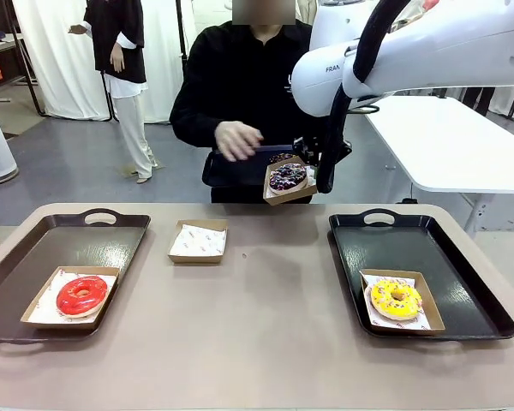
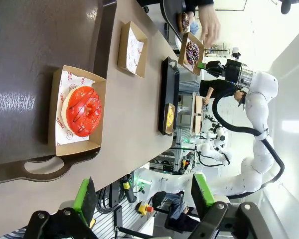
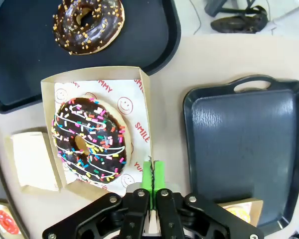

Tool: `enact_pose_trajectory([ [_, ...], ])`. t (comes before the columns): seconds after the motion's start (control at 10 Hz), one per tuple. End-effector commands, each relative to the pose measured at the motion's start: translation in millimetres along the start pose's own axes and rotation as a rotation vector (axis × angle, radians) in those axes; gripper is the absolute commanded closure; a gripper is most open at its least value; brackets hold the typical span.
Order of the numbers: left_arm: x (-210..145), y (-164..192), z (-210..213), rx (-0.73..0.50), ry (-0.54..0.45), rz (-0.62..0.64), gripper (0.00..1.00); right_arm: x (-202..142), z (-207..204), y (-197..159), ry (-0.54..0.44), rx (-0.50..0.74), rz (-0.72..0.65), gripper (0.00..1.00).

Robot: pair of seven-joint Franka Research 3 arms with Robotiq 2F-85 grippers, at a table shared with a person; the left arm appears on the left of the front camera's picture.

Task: Individually package the donuts and arrange them on the tray.
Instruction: Place the picked Paper togo box on the Handle tray while simultaneously picking up another Paper togo box from the table with the other hand.

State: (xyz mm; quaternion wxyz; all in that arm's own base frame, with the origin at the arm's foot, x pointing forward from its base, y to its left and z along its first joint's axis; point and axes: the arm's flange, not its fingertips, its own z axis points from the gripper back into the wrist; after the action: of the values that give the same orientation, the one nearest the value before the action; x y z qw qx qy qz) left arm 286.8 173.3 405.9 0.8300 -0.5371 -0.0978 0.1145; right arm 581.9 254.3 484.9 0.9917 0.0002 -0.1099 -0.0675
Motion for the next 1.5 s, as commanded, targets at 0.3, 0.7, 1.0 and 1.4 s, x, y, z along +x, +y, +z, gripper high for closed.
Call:
enact_pose_trajectory([
  [0.3, -0.4, 0.7, 1.6, -0.015, -0.004, -0.003, 0.0, -0.5, 0.4, -1.7, -0.007, 0.002, -0.002, 1.0],
  [0.7, -0.4, 0.7, 1.6, -0.015, -0.004, -0.003, 0.0, -0.5, 0.4, -1.7, -0.007, 0.002, -0.002, 1.0],
  [1.0, -0.4, 0.7, 1.6, -0.015, -0.004, -0.003, 0.0, -0.5, 0.4, -1.7, -0.007, 0.002, -0.002, 1.0],
  [1.4, -2.0, -12.4, -8.9, 0.071, -0.023, -0.023, 0.0, -12.9, 15.0, -3.2, 0.104, 0.019, 0.112, 0.99],
])
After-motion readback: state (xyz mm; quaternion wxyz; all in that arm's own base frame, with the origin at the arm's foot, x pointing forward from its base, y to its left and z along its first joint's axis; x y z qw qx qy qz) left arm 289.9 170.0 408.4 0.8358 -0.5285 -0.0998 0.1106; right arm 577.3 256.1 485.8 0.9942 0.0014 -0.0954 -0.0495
